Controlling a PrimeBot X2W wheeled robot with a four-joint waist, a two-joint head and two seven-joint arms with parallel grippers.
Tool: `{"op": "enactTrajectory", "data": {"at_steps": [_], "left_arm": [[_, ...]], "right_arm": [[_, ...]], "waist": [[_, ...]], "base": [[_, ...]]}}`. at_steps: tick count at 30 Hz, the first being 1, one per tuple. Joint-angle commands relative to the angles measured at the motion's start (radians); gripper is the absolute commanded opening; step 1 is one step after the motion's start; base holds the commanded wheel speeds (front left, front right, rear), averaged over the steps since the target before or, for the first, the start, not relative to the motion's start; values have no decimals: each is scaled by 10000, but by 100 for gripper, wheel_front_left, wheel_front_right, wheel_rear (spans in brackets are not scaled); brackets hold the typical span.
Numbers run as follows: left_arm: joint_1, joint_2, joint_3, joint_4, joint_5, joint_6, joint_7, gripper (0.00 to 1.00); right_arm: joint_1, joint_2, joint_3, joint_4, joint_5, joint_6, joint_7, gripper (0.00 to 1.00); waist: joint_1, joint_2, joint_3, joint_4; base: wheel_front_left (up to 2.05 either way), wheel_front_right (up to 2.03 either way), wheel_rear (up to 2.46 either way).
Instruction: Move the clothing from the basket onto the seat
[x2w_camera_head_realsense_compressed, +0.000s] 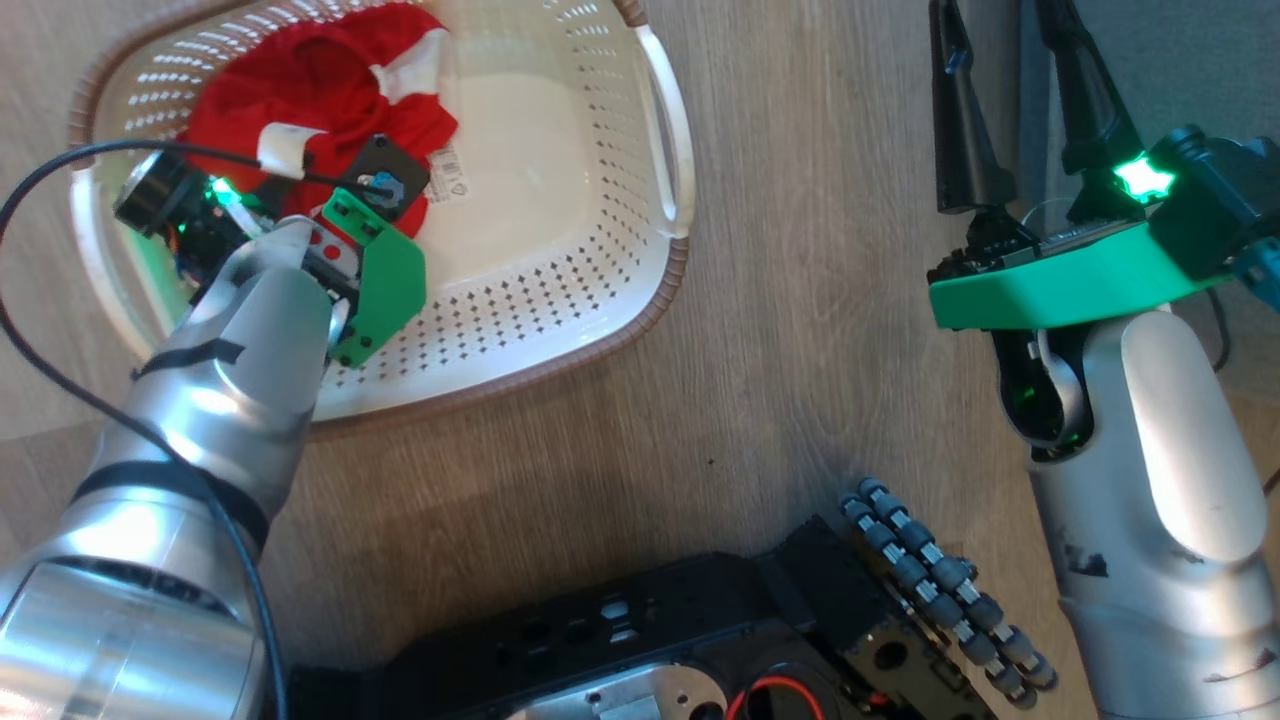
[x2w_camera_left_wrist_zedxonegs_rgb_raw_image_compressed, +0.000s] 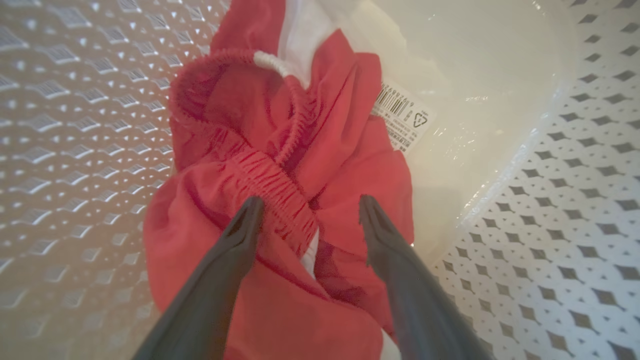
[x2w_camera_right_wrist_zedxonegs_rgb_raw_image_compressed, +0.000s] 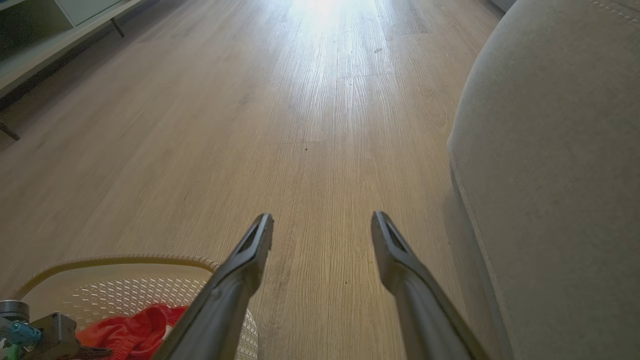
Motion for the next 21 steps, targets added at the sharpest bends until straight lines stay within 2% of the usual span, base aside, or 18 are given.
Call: {"op": "enactTrajectory", "data": {"at_steps": [1,8,12,13,14,15,21], "left_arm": [[20,292,-42,-20,174,129,126,100],[-244,571,-746,139,775,360,1172,100],[-347,755,-1202,172,1138,340,1500,100],[-352,795,-1288,177,1193,318,1528,89],[-351,830,-1344,181,1216,292,1522,53],[-347,859,-1383,184,1221,283,1507,0],[-168,787,-1230,196,805,164,1044,0]], "right_arm": [[262,147,165,-316,84,-4,-65,100],[228,159,300,-414,392,-4,-65,100],[180,160,369,-485,504,-4,-65,100],[174,160,369,-499,511,-4,-65,100],[168,160,362,-507,517,-4,-65,100],[161,160,353,-517,511,-4,-65,100],[96,161,263,-495,479,-4,-65,100]], "waist": [[-1,1,138,-115],[-1,1,356,-309],[-1,1,441,-404],[-1,1,441,-416],[-1,1,440,-421],[-1,1,437,-423],[-1,1,193,-306]], "base": [[0,0,0],[0,0,0],[0,0,0],[0,0,0],[0,0,0],[0,0,0],[0,0,0]]}}
